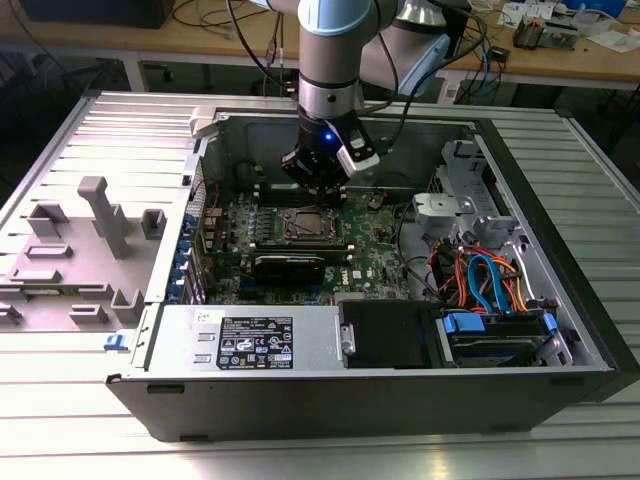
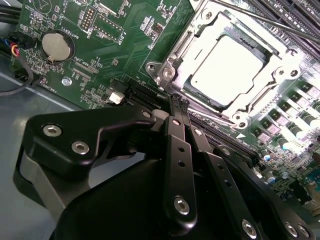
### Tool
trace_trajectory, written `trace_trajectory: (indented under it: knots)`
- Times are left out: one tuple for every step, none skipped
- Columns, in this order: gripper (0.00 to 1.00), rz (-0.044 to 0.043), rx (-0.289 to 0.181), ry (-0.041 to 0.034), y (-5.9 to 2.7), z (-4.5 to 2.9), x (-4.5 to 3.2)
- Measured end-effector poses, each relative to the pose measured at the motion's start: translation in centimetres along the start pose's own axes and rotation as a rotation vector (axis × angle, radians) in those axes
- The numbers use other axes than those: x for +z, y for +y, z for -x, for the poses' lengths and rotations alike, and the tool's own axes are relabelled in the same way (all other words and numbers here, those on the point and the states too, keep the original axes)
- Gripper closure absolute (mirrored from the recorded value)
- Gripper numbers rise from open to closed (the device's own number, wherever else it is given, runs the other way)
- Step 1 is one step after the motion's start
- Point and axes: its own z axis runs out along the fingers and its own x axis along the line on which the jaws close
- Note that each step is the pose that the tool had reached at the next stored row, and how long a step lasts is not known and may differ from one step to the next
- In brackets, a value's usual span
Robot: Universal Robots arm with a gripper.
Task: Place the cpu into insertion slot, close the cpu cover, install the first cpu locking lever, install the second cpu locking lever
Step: 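Install the first cpu locking lever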
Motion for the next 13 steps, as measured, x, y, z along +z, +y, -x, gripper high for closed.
trace_trajectory:
  knots:
    - [0.89, -0.0001, 0.0, 0.0001, 0.0, 0.0, -0.01]
    - [0.89, -0.0002, 0.0, 0.0001, 0.0, 0.0, -0.01]
    - [0.89, -0.0004, 0.0, 0.0002, -0.01, 0.0, -0.01]
    - [0.89, -0.0005, 0.0, 0.0003, -0.01, -0.01, 0.01]
    - [0.89, -0.0004, 0.0, 0.0003, -0.03, -0.01, 0.11]
    - [0.89, -0.0003, 0.0, 0.0003, -0.05, 0.0, 0.17]
    - [0.89, -0.0004, 0.0, 0.0004, -0.07, -0.01, 0.22]
    - [0.89, -0.0004, 0.0, 0.0004, -0.1, -0.01, 0.31]
    - [0.89, -0.0003, 0.0, 0.0004, -0.13, -0.01, 0.37]
    - [0.89, -0.0004, 0.0, 0.0004, -0.17, -0.01, 0.43]
    - [0.89, -0.0003, 0.0, 0.0003, -0.19, -0.01, 0.46]
    - [0.89, -0.0004, 0.0, 0.0003, -0.22, -0.01, 0.48]
    - [0.89, -0.0003, 0.0, 0.0003, -0.24, -0.01, 0.48]
